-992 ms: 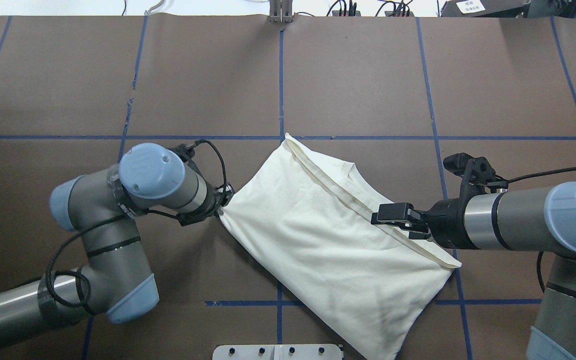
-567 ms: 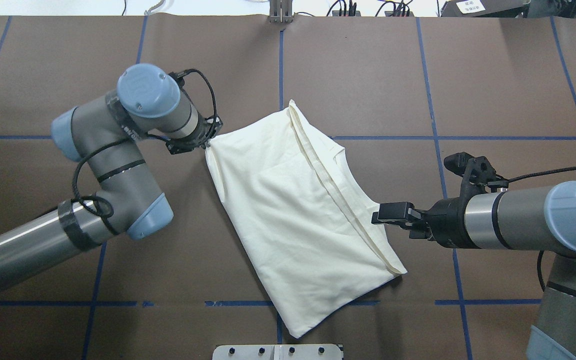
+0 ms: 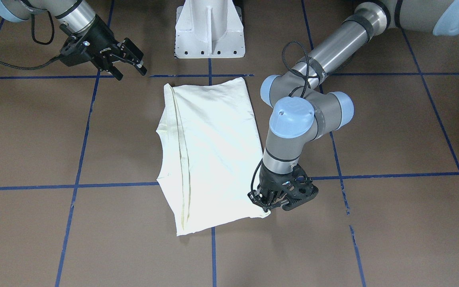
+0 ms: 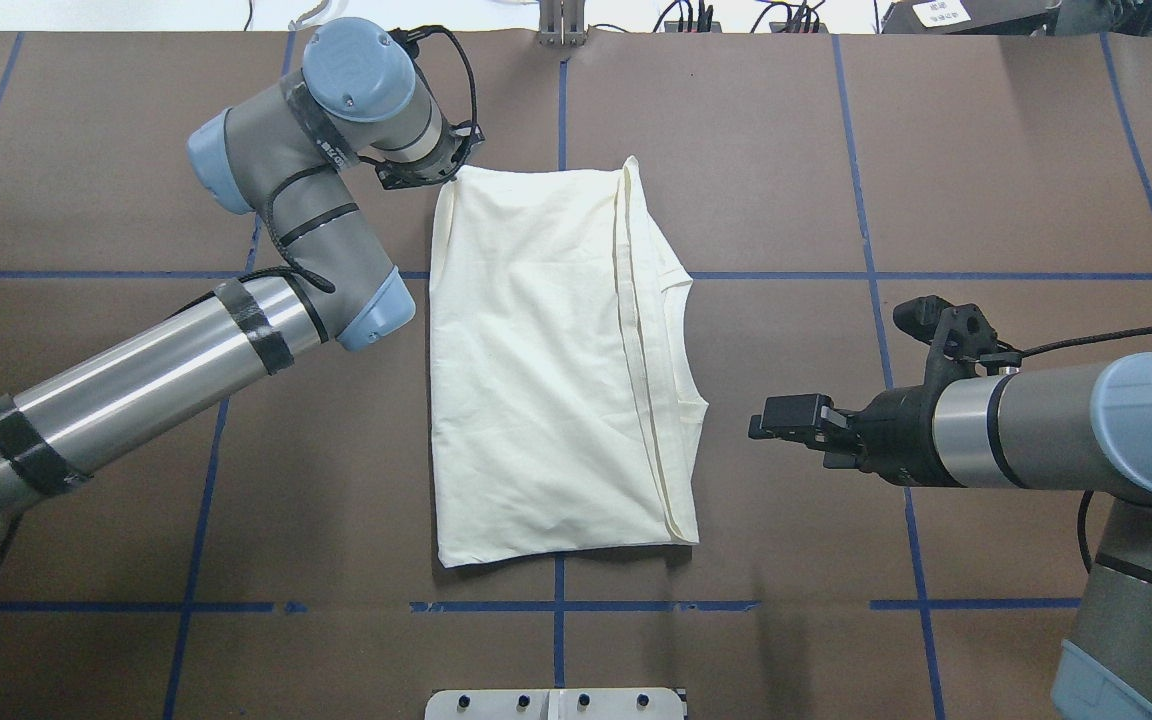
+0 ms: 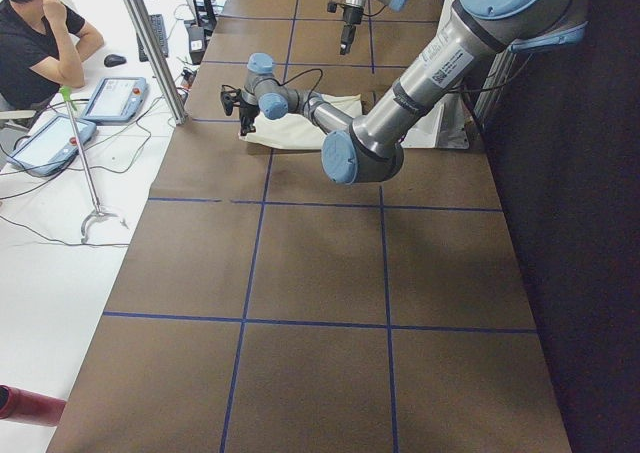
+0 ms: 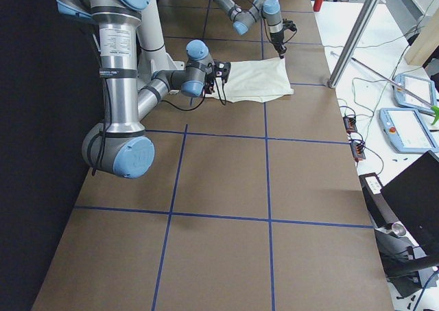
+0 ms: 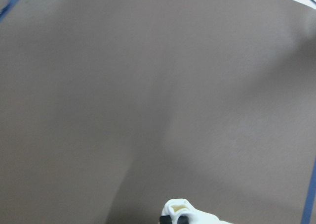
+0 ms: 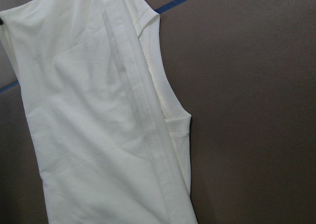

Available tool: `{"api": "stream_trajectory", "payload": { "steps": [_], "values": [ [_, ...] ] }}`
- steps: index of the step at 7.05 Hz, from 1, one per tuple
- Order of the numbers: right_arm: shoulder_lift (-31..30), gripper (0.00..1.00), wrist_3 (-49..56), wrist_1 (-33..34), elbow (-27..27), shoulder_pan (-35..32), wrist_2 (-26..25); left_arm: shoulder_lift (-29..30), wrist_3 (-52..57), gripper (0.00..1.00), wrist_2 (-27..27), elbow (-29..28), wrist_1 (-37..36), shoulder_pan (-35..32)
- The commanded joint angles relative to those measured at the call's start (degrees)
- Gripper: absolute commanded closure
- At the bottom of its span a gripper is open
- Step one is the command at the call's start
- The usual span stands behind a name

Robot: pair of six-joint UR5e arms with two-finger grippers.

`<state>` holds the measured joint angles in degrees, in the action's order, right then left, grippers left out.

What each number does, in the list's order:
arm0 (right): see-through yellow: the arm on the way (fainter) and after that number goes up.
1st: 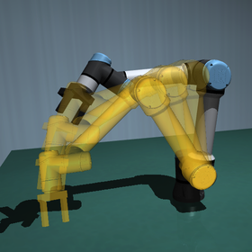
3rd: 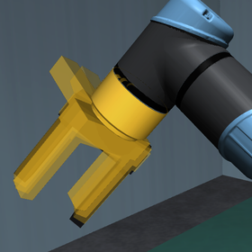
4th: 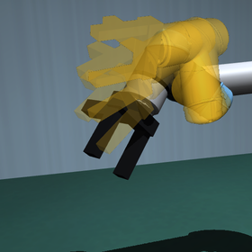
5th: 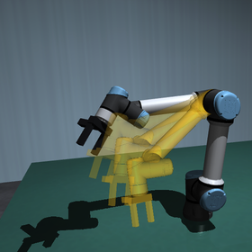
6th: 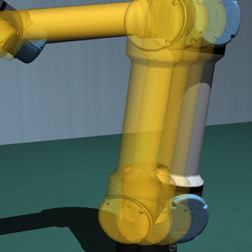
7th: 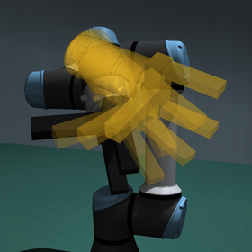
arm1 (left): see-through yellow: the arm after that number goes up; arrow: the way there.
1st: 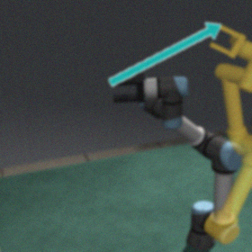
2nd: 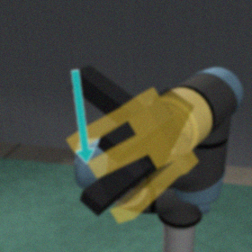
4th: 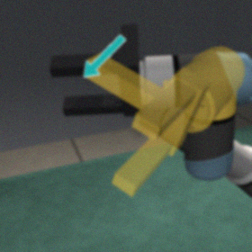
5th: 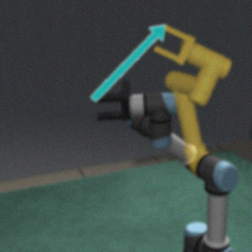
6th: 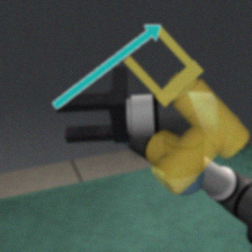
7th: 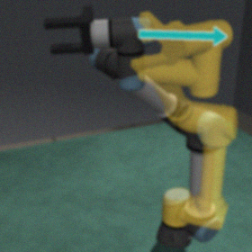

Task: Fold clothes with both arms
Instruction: 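Swing the held corner away from the robot with the left gripper, rotating the shirt upright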

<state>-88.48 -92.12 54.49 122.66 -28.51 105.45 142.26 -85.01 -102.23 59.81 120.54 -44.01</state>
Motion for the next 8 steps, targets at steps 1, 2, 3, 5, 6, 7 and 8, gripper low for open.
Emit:
{"api": "stream_trajectory", "payload": {
  "steps": [1,2,3,5,6,7,8],
  "values": [
    [0.1,0.00,0.0,0.0,-0.3,-0.1,-0.1,1.4,1.7,1.00,0.9,-5.7,6.8,0.1],
    [0.1,0.00,0.0,0.0,-0.6,0.1,-0.2,1.3,2.4,0.67,1.1,-5.7,6.9,0.0],
    [0.1,0.00,0.2,0.3,-0.9,0.2,-0.3,1.2,5.4,0.01,1.2,-5.5,6.8,-0.3],
    [-0.1,0.00,3.3,1.5,-2.8,-0.1,0.0,-1.7,12.0,0.00,-3.8,0.7,2.9,-2.6],
    [2.2,0.00,6.6,6.5,-3.5,0.3,-0.2,-5.8,14.1,0.00,-5.0,8.6,-2.7,-2.8],
    [8.4,0.00,9.6,17.6,-4.2,0.6,-0.5,-10.6,14.4,0.00,-5.2,18.1,-6.9,-2.8],
    [16.0,0.00,12.9,27.2,-7.0,1.4,-0.7,-14.3,14.4,0.00,-5.3,27.5,-12.4,-2.8]
  ]
}}
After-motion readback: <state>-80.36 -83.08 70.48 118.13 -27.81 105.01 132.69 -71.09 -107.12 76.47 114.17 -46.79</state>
